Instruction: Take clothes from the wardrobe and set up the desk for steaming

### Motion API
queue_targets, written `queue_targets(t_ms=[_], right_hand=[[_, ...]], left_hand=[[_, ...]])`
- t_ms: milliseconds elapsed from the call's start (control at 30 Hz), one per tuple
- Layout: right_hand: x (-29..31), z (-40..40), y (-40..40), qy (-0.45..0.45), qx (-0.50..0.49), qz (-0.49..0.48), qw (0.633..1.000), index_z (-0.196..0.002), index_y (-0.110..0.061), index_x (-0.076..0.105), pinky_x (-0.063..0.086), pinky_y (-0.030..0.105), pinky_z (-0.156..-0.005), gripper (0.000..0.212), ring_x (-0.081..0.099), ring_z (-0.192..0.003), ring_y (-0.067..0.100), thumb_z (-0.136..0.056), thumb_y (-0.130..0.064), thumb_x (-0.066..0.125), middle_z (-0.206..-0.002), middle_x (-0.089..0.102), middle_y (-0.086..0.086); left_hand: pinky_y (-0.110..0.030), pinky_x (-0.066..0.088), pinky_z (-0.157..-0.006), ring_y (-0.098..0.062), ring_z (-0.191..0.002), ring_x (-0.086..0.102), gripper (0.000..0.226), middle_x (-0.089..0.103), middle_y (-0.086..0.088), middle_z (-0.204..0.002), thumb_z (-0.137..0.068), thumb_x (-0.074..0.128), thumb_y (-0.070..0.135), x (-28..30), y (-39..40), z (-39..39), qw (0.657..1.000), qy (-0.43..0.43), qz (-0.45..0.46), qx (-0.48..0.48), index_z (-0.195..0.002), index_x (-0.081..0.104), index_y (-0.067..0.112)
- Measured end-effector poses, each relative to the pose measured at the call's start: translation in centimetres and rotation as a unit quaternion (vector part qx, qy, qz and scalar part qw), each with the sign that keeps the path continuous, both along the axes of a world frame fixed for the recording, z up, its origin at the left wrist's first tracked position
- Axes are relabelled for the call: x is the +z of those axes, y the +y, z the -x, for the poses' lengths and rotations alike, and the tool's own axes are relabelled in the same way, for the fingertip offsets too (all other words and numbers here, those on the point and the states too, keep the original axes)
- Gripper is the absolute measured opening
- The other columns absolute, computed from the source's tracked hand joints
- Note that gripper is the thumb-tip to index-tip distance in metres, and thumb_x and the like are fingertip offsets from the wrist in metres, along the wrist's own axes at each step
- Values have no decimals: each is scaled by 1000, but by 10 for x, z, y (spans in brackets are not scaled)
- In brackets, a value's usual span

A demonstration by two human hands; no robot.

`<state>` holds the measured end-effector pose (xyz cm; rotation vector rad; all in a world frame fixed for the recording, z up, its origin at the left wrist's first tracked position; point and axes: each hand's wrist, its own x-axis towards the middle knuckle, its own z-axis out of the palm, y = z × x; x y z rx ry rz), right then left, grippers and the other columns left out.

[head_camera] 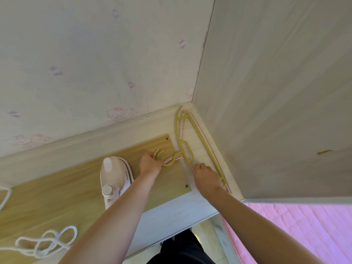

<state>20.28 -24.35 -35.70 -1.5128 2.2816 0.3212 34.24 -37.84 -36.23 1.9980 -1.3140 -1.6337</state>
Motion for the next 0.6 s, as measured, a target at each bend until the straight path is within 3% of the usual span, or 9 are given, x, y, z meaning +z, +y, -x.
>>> queue_targets(t_ms=[133, 300, 400, 467, 533, 600], right_hand=[[4, -3, 5, -9, -30, 0, 1000, -124, -7, 40, 49, 35, -76, 30, 54, -110, 25, -95, -12, 45, -123, 52, 8], [15, -14, 13, 13, -38, 4, 999, -126, -8, 39, 46, 35, -73, 35, 49, -115, 26, -92, -10, 45, -126, 50, 8], [22, -18, 17, 30, -27, 24, 999, -124, -8, 41, 48, 36, -79, 35, 49, -116, 26, -89, -8, 46, -124, 52, 8], [33, -23, 19, 32, -19, 28, 999, -123, -8, 42, 47, 36, -82, 35, 48, -117, 26, -88, -5, 44, -124, 53, 8], [44, -29, 20, 31, -2, 61, 998, -125, -8, 41, 46, 34, -83, 37, 47, -118, 25, -88, -5, 43, -124, 52, 8], [55, -36, 24, 37, 25, 88, 995, -128, -8, 39, 46, 34, -83, 41, 46, -119, 25, -88, -6, 44, -125, 51, 8]], left_hand=[[-42, 57, -83, -30, -92, 65, 33, 64, -9, -94, -76, 64, 0, 7, 4, -7, 999, 17, 5, -28, -98, 54, 22], [-41, 56, -81, -30, -91, 66, 21, 69, -10, -98, -75, 69, 29, 13, 12, -23, 996, -2, 50, -68, -89, 54, 27], [-36, 51, -74, -31, -89, 64, 12, 67, -9, -92, -86, 62, 24, 31, 22, -31, 984, -24, 107, -142, -79, 53, 26], [-35, 49, -75, -32, -94, 63, 4, 65, -11, -101, -89, 56, 18, 40, 30, -39, 974, -54, 134, -177, -93, 58, 20], [-32, 47, -76, -32, -103, 61, 29, 64, -11, -115, -90, 48, 12, 46, 39, -47, 962, -92, 165, -196, -118, 57, 13], [-31, 48, -79, -28, -106, 60, 37, 62, -8, -121, -90, 45, 13, 55, 48, -56, 954, -126, 191, -195, -126, 54, 15]])
